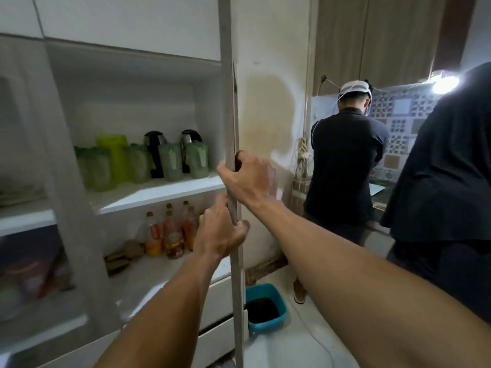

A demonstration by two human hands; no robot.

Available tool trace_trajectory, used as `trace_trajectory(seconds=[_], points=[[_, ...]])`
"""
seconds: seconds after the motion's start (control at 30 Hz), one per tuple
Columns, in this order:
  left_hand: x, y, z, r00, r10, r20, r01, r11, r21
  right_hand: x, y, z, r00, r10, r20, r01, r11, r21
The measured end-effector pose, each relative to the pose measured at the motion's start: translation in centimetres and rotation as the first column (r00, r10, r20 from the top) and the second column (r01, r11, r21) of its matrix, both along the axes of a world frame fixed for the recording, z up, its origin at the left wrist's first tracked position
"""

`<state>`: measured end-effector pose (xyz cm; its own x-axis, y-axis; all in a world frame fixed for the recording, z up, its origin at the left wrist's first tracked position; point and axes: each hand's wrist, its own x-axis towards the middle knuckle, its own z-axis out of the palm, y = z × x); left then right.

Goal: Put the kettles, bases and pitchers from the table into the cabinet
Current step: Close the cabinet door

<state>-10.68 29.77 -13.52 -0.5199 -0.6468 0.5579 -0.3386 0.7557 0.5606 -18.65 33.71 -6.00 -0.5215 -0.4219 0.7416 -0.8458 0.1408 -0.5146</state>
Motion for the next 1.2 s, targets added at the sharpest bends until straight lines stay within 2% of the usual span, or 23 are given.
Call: trace_trajectory(seconds=[0.1,0.2,0.4,0.53,0.63,0.7,0.9,1.07,1.2], points=[[2.1,-2.2,0.0,0.994,0.098,-0.039,-0.1,0.994,-0.039,2.2,-2.5,0.1,0.996,0.075,-0.045,-0.074,0.997,0.03],[3.3,-5.0,-0.1,0.97,0.204,-0.13,-0.203,0.979,0.021,3.6,-4.9,0.1,0.981,0.153,-0.122,-0.148,0.988,0.051],[5.4,-10.1,-0.8,0.904,0.351,-0.243,-0.341,0.936,0.082,5.4,-11.3,-0.3,0.93,0.319,-0.18,-0.313,0.948,0.063],[7.0,-14.2,-0.8,0.842,0.487,-0.234,-0.438,0.869,0.232,6.7,-16.2,-0.5,0.886,0.437,-0.158,-0.417,0.897,0.145],[8.1,-17.7,-0.2,0.802,0.545,-0.244,-0.442,0.816,0.372,8.1,-20.1,0.1,0.873,0.478,-0.096,-0.451,0.866,0.214],[8.7,-19.5,0.2,0.808,0.545,-0.221,-0.432,0.805,0.407,8.8,-22.1,0.3,0.879,0.47,-0.076,-0.447,0.87,0.208],[10.9,-26.6,0.4,0.793,0.586,-0.167,-0.49,0.776,0.398,10.7,-30.1,-0.3,0.869,0.494,0.005,-0.488,0.856,0.173],[12.1,-33.4,0.3,0.809,0.548,-0.213,-0.456,0.814,0.36,12.0,-36.8,0.0,0.901,0.434,0.009,-0.426,0.882,0.203],[13.1,-38.8,0.7,0.843,0.537,-0.031,-0.514,0.822,0.244,12.6,-41.5,0.2,0.927,0.375,0.005,-0.366,0.9,0.235]])
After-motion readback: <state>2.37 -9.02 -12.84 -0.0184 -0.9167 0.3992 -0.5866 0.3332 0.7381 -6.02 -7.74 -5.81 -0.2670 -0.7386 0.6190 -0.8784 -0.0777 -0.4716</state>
